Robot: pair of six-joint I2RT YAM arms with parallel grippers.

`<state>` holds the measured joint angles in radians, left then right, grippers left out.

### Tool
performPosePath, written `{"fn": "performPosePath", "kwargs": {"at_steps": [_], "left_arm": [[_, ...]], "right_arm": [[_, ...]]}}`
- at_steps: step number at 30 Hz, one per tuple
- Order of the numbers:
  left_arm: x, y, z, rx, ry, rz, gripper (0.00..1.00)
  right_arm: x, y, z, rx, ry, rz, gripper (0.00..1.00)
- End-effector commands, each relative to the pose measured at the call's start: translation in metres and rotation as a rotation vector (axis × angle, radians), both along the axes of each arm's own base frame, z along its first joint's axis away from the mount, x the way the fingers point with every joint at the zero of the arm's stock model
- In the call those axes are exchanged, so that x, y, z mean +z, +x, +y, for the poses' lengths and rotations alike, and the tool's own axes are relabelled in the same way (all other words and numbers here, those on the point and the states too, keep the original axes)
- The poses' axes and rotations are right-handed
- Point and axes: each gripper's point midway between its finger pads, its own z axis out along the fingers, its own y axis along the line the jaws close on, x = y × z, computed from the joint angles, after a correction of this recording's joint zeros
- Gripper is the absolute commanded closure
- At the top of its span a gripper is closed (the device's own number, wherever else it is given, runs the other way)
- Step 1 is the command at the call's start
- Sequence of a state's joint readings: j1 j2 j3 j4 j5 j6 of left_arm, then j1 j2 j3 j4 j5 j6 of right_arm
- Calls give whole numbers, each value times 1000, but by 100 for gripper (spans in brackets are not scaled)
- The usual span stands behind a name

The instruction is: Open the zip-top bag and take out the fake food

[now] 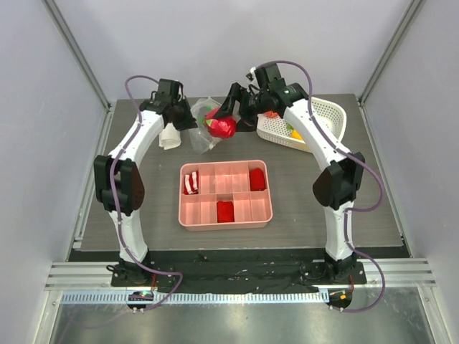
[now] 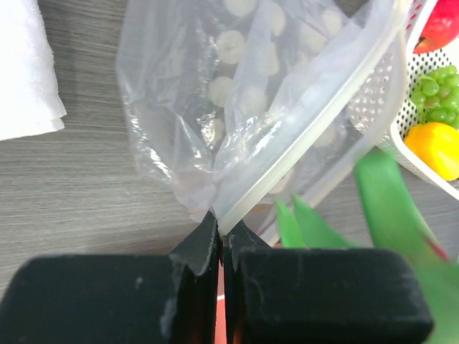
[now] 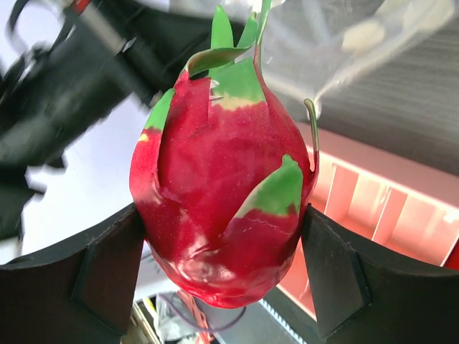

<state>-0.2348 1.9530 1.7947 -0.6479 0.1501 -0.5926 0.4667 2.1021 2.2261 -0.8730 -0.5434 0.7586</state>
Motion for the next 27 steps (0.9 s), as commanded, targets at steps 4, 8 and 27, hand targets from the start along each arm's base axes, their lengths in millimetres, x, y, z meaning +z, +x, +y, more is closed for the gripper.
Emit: {"fn": "performPosePath", "kwargs": {"at_steps": [4,8,27], "left_arm": [[16,17,-2,54,-60,-1,100],[6,21,-4,109,-95,43,100],[37,56,4,265,106,-115,99]], "right_arm": [[81,-32,-48,34,-17,-218,99],[72,0,-129,-207,-270,-325,99],[-51,163,-278,-648,-785,-513,92]]}}
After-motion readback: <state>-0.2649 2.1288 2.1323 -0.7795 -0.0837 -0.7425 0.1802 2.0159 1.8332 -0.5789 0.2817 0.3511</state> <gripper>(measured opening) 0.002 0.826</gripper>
